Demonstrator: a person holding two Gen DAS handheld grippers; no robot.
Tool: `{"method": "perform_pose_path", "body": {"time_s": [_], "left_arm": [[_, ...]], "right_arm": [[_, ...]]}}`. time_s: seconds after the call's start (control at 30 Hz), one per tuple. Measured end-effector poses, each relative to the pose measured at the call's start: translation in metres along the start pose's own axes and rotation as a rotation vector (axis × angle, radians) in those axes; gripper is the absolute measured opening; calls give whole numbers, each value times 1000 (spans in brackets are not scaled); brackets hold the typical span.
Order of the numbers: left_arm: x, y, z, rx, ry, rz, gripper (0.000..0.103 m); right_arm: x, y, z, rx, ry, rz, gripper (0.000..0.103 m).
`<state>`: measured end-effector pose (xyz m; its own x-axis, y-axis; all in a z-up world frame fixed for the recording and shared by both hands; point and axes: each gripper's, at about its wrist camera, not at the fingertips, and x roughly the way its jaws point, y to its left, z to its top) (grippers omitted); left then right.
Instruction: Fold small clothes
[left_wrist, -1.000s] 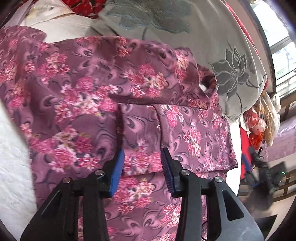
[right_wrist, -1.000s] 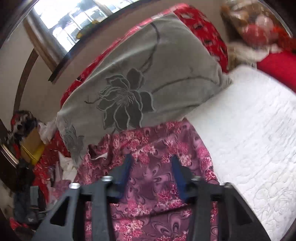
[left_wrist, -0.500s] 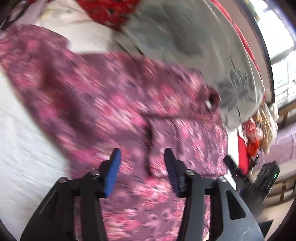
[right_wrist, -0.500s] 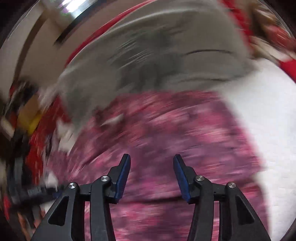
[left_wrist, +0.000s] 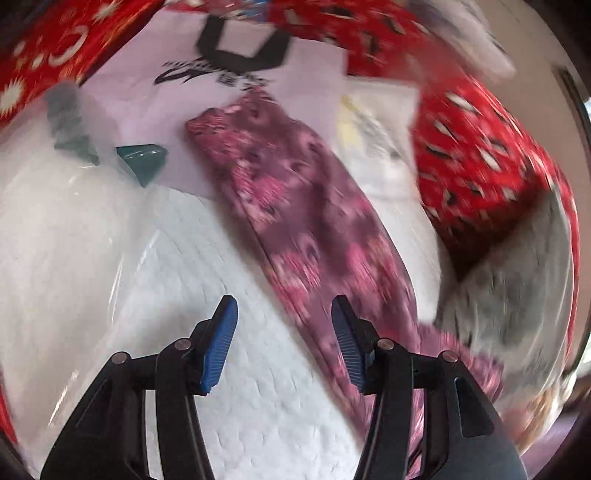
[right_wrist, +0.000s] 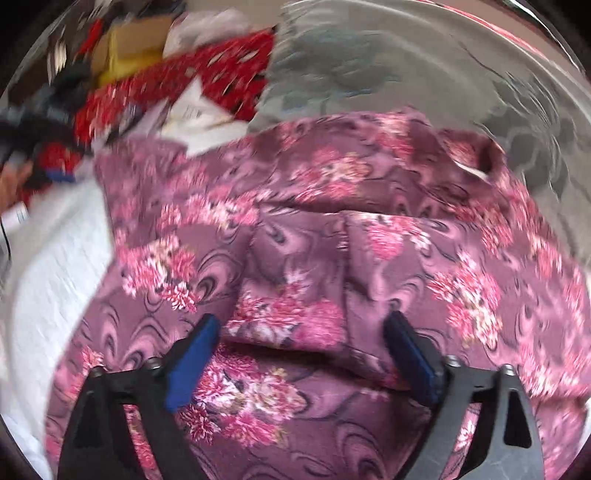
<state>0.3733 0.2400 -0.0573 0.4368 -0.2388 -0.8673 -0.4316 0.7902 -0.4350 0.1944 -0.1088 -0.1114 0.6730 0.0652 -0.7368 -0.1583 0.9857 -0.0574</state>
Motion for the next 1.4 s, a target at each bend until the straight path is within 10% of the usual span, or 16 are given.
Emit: {"method": "perform_pose_path", "body": {"time_s": [0.33,0.47,0.87,1.07,1.4], "left_arm": [[41,16,36,-148,-52,-66,50],[39,12,44,-127,-65,-93,2],[-33,-36,11,72,-157,-161,2],[-60,-70,-13,159,-174,-196,2],[-82,-136,-67,314,-166,-234,2]], "right_arm": [[0,-3,-3,10,-17,33,102],[2,-3,-2,12,-18,45,103],[-24,-36,19,177,-95,-54,102],[14,-56,23,167,60,-152,102],[-26,-99,0,249,22,-203,102]]}}
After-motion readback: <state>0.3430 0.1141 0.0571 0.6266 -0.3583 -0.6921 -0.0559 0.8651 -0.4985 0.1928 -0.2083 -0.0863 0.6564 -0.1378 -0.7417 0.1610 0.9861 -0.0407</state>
